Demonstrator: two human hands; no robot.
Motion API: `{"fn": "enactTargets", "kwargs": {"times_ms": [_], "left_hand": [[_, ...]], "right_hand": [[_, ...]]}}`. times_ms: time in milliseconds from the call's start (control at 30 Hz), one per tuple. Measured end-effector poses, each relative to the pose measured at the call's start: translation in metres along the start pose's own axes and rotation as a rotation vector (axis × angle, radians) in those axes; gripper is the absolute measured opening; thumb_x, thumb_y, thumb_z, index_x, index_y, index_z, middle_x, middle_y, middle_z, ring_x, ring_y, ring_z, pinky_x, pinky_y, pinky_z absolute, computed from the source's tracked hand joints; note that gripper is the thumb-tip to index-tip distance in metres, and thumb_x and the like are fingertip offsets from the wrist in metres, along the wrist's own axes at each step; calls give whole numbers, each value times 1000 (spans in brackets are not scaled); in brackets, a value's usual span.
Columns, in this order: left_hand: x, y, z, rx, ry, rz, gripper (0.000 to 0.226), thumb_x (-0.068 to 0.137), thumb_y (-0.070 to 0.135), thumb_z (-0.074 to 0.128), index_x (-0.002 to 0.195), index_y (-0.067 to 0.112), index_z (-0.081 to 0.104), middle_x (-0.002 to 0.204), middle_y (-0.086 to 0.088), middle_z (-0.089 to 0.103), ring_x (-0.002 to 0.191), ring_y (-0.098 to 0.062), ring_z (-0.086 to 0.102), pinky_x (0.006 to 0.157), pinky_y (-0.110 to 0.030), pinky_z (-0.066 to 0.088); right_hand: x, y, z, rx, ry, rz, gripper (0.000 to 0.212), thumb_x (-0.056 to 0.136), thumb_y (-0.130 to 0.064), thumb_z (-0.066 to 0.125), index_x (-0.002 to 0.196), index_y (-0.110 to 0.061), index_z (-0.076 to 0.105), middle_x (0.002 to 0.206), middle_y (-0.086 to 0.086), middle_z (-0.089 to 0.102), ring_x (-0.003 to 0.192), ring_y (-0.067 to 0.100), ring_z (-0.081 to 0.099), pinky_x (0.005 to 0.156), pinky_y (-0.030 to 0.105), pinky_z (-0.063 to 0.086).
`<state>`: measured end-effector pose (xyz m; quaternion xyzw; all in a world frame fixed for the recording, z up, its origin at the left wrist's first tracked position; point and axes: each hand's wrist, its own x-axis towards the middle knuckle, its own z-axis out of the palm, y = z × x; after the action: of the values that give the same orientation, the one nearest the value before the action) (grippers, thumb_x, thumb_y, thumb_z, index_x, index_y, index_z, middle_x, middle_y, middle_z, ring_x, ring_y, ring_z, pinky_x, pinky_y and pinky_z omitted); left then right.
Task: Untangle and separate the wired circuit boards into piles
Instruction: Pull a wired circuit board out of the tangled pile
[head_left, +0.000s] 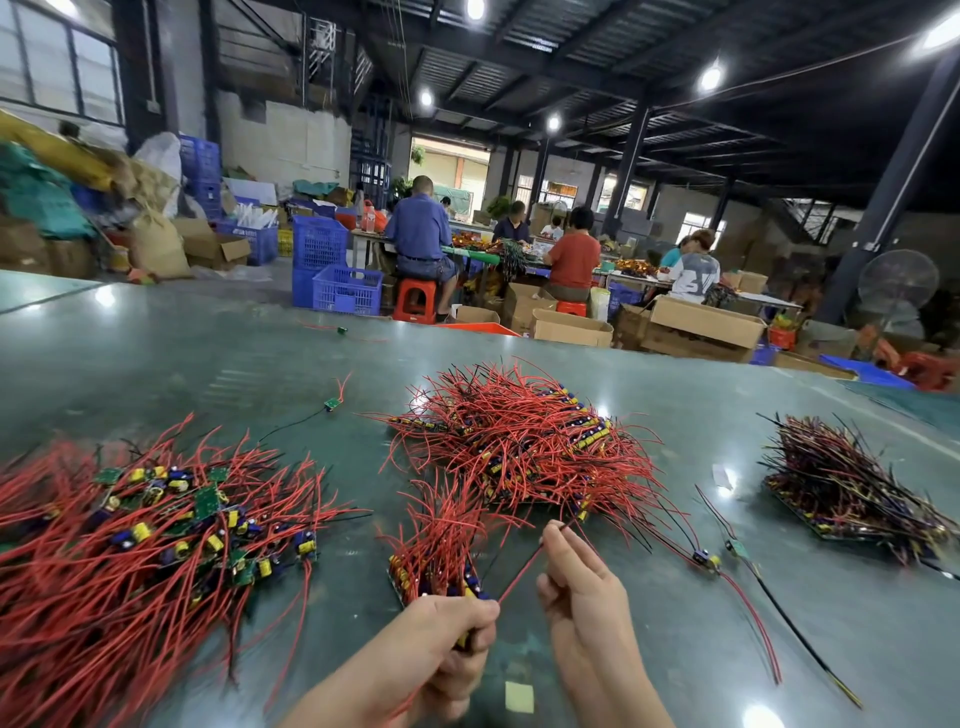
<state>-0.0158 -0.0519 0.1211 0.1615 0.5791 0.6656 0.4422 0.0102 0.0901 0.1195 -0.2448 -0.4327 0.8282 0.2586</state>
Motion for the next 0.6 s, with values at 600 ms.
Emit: {"fn": "enactTargets", "kwargs": {"times_ms": [600], "left_hand": [[-2, 0, -1, 59, -60, -17, 31, 73, 30, 56, 47, 19, 44, 42, 2, 23, 36, -8, 16, 42, -14, 14]], "right_hand": [[19, -15, -16, 151, 7, -3, 14, 74, -8, 66, 87, -13, 64, 56, -10, 60, 33, 0, 33, 34, 11, 31]]}}
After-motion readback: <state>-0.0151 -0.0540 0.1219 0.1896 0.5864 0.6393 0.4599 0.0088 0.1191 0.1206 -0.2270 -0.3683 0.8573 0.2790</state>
